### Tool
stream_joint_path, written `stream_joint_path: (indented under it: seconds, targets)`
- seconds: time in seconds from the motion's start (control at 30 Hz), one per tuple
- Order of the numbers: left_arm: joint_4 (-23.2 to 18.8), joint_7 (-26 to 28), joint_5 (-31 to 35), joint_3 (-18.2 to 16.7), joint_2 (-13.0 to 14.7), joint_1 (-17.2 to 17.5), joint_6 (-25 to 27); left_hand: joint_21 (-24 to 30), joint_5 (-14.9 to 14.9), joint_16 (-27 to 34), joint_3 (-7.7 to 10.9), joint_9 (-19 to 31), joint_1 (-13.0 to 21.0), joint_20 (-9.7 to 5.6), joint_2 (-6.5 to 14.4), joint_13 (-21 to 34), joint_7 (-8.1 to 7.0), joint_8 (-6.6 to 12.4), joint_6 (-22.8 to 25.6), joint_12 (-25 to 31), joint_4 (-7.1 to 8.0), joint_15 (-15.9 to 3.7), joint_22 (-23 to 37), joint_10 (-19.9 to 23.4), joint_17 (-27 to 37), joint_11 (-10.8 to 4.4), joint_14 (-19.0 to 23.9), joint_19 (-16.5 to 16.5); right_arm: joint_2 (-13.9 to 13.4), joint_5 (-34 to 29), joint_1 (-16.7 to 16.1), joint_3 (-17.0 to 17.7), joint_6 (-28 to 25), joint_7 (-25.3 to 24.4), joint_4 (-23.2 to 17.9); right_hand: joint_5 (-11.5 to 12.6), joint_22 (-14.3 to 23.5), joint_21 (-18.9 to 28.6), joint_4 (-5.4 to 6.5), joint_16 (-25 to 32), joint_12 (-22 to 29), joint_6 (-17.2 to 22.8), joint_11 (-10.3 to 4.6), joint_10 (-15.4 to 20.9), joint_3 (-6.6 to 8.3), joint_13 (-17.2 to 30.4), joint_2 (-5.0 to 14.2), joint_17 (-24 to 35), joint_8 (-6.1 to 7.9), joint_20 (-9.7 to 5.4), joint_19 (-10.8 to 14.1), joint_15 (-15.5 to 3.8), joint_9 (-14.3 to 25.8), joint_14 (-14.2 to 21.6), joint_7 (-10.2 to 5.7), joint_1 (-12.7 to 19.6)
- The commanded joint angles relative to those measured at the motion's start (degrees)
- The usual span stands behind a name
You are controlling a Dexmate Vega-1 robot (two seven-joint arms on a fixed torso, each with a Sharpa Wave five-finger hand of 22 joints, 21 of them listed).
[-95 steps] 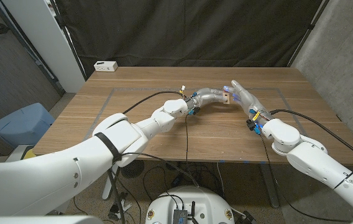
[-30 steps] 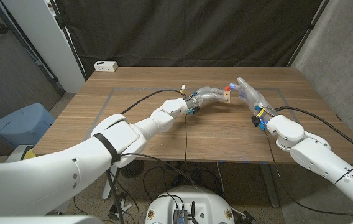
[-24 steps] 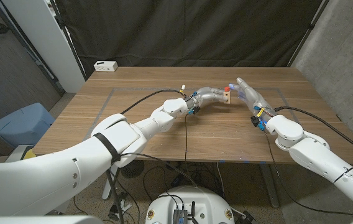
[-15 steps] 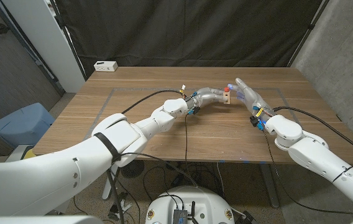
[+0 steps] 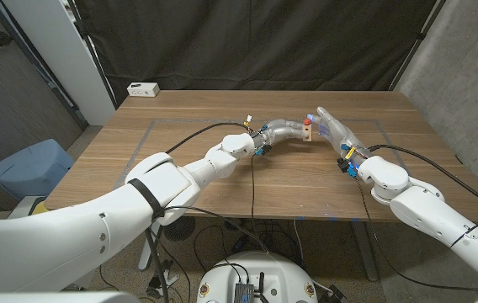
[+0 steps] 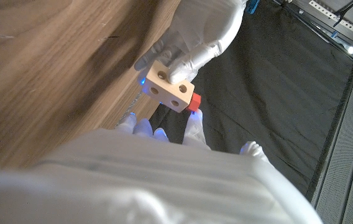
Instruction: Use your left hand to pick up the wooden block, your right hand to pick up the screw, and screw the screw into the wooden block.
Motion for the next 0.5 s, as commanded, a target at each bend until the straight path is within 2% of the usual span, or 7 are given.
stream_joint_path:
  seconds: [0.03, 0.5]
  targets:
    - [0.0, 0.2, 0.1, 0.2, 0.0, -0.1, -0.2, 0.1, 0.5, 0.1, 3.03, 0.3, -0.8, 0.26, 1.6, 0.2, -0.06, 0.29, 0.8, 0.2, 2.37, -1.55, 0.2, 0.5, 0.2, -0.01, 0.0, 0.3, -0.3, 0.0, -0.6, 0.1, 0.5, -0.4, -0.5, 0.4, 0.2, 0.2, 0.33, 0.4, 0.1, 0.1, 0.25, -4.9, 0.04, 0.0, 0.15, 0.1, 0.05, 0.09, -0.3, -0.20, 0.0, -10.0, 0.01, -0.4]
    - [0.0, 0.1, 0.1, 0.2, -0.1, 0.0, -0.4, 0.1, 0.5, 0.0, 2.99, 0.3, -0.9, 0.26, 1.5, 0.2, -0.01, 0.29, 0.8, 0.2, 2.38, -1.47, 0.2, 0.6, 0.2, -0.05, 0.0, 0.2, -0.2, -0.2, -1.8, 1.2, 1.1, -1.7, -1.1, 0.5, 0.2, 0.2, 0.33, 0.4, 0.2, 0.1, 0.30, -4.8, 0.06, 0.0, 0.16, 0.1, 0.05, 0.10, -0.3, -0.23, 0.0, -9.9, -0.04, -0.3]
